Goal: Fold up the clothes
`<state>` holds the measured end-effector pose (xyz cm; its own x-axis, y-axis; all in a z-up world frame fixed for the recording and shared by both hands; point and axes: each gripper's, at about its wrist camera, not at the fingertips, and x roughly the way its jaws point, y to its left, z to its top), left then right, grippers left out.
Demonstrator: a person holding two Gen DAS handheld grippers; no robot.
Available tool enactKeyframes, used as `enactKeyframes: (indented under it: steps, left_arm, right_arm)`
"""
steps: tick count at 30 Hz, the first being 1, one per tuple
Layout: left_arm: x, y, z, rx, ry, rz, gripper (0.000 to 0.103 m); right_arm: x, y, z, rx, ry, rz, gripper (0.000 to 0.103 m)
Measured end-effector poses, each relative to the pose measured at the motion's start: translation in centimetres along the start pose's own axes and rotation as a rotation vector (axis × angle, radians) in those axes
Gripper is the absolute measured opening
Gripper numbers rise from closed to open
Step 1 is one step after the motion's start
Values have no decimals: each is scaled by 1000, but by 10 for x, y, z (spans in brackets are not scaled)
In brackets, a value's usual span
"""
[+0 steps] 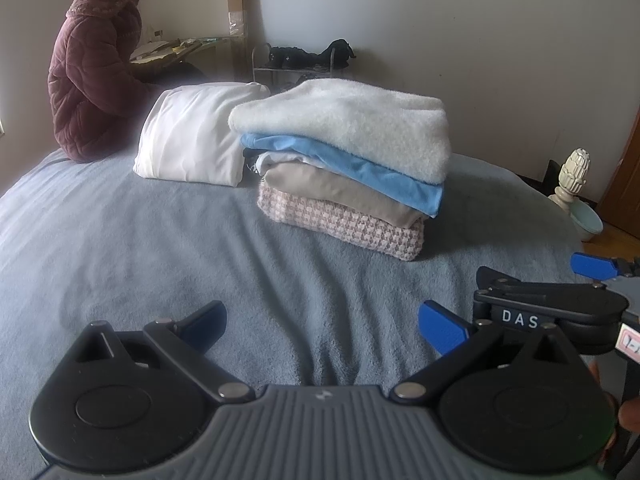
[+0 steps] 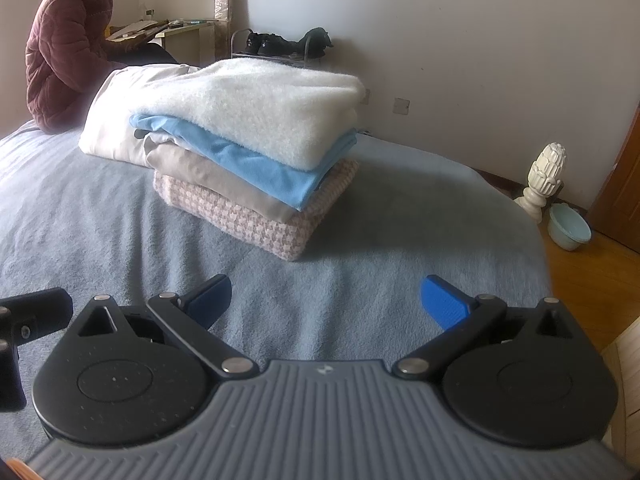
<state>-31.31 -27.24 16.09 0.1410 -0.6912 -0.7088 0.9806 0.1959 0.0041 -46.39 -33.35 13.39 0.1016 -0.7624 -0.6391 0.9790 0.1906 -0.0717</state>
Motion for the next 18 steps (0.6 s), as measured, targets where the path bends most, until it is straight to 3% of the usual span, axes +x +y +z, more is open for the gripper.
enactKeyframes:
  steps: [18]
  left_arm:
    - [0,1,0,-4,3,4,103]
  right_arm:
    - [0,1,-1,-8,-1,5,102]
